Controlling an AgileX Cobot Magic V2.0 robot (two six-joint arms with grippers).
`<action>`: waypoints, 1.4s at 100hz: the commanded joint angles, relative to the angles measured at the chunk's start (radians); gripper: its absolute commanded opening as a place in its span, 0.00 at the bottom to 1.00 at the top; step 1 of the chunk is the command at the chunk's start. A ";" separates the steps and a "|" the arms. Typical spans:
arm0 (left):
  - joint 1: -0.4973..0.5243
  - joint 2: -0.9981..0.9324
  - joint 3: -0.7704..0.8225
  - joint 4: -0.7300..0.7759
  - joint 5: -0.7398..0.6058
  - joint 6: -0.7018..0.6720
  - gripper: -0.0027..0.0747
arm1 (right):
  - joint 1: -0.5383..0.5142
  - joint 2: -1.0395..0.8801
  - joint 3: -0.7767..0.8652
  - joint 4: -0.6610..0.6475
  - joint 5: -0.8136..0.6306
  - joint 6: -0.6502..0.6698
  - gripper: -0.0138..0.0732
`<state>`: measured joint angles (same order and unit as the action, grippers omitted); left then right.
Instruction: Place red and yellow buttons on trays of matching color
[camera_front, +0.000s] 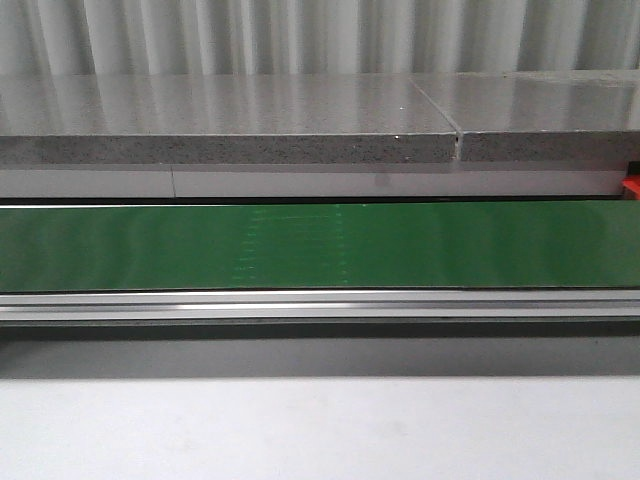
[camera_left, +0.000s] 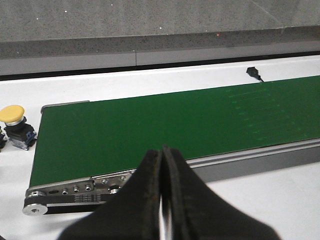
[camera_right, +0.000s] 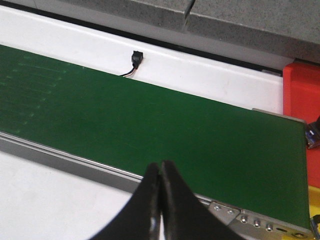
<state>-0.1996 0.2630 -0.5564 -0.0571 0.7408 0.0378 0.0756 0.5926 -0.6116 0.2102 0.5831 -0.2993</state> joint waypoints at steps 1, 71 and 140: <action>-0.006 0.011 -0.026 -0.013 -0.071 0.001 0.01 | 0.001 -0.028 -0.021 0.022 -0.055 -0.006 0.08; -0.004 0.462 -0.171 0.057 -0.058 -0.137 0.03 | 0.001 -0.038 -0.021 0.022 -0.048 -0.006 0.08; 0.319 1.046 -0.642 0.051 0.259 -0.137 0.74 | 0.001 -0.038 -0.021 0.022 -0.048 -0.006 0.08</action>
<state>0.0528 1.2756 -1.1350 0.0000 0.9830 -0.0879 0.0756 0.5541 -0.6100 0.2183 0.5987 -0.3012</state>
